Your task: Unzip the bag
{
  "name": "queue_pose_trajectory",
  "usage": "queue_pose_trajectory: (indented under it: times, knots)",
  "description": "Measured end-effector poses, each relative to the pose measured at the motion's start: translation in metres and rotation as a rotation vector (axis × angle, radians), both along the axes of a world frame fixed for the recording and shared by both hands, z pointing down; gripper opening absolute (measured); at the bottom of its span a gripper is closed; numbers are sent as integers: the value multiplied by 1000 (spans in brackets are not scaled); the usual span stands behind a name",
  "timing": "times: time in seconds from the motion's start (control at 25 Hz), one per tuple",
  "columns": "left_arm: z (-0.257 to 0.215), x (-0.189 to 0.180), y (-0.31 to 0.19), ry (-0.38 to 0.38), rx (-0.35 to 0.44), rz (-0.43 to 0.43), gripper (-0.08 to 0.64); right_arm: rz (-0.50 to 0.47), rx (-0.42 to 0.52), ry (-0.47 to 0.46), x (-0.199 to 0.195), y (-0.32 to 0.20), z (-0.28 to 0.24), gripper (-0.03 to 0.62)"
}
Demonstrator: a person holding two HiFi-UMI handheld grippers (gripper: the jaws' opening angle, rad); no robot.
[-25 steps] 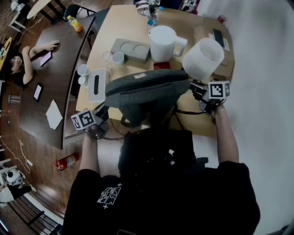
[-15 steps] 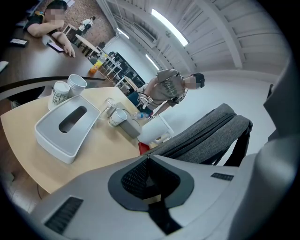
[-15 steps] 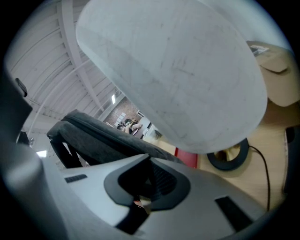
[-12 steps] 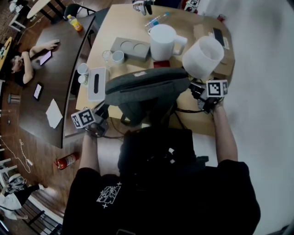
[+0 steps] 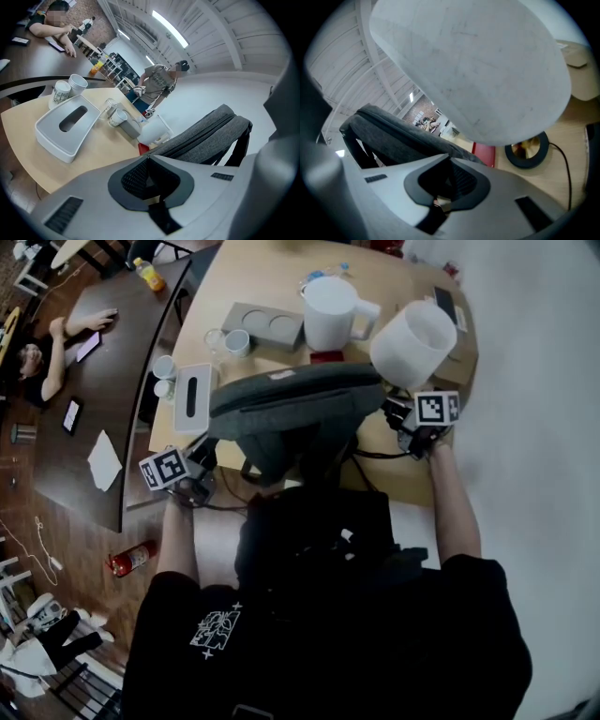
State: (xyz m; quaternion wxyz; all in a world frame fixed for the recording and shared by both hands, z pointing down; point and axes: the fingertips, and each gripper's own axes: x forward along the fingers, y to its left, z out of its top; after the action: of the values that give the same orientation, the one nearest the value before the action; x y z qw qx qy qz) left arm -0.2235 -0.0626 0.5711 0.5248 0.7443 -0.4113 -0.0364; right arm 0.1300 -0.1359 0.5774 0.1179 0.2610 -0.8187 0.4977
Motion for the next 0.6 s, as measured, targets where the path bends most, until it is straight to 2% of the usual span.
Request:
queue_pose_trajectory:
  times: [0.4,0.48,0.6]
  knots:
    - [2,0,1,6,-8,-5,5,3,-12,-5,-1,2,3,17]
    - [3,-1,-1,-11,-1,-2,5,3,-20,-4,-2,2,2,18]
    - [4,-1,-4,-85,18,10,6,-19,6,30,-4,2,0,20]
